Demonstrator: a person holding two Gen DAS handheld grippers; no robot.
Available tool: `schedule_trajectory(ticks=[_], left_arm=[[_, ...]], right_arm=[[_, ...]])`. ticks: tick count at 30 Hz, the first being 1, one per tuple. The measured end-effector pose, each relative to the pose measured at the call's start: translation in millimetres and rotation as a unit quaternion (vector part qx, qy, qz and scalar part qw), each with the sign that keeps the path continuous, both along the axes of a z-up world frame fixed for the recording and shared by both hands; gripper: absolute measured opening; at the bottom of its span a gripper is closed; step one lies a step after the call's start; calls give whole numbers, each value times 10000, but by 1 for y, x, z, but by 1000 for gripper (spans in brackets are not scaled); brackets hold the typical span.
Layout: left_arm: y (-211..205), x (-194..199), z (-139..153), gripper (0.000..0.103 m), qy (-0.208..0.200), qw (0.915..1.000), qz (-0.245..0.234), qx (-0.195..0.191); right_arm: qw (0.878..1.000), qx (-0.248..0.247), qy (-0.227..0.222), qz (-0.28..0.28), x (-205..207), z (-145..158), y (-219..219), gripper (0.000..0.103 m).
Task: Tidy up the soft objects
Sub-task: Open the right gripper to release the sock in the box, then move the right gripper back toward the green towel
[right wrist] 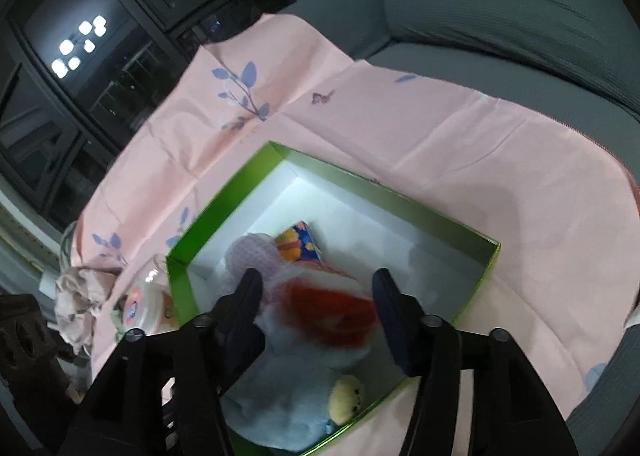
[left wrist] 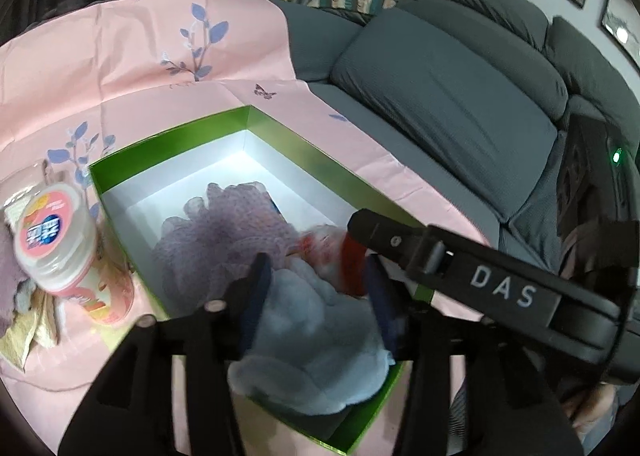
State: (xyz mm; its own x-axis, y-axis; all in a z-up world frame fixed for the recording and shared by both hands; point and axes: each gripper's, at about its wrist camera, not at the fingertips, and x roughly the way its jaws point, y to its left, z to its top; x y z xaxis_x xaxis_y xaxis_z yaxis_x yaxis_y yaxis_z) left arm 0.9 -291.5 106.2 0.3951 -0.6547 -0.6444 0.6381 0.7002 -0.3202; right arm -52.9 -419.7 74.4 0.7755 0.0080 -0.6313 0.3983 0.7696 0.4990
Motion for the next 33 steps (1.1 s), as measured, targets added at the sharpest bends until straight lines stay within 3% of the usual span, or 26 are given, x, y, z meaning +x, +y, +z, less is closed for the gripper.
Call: schedule_trajectory(ticks=[8,12,16,19,25,33], left_arm=[[35,-14,21,81,-249,9992,216,-244],[58,-20,28,89,-341,9981,356,-362],[84,-24,27,90,-231,9970,624,-397],[107,-26,24,102,-141,9947,891,-486],[161,-32,13,102,8,9860,1557,-605],[233,-34,-5,102,31,9719,2344,-206]], right_arm=[[9993,-85,-335,125,-7,12,9,74],[9989,-296,-313,169,-5,18,19,77],[9978,-435,-320,386,-3,23,31,85],[9966,-431,-422,555,-2,27,40,89],[9932,-728,-463,776,2,34,63,94],[9875,-1175,-259,1022,15,35,99,95]])
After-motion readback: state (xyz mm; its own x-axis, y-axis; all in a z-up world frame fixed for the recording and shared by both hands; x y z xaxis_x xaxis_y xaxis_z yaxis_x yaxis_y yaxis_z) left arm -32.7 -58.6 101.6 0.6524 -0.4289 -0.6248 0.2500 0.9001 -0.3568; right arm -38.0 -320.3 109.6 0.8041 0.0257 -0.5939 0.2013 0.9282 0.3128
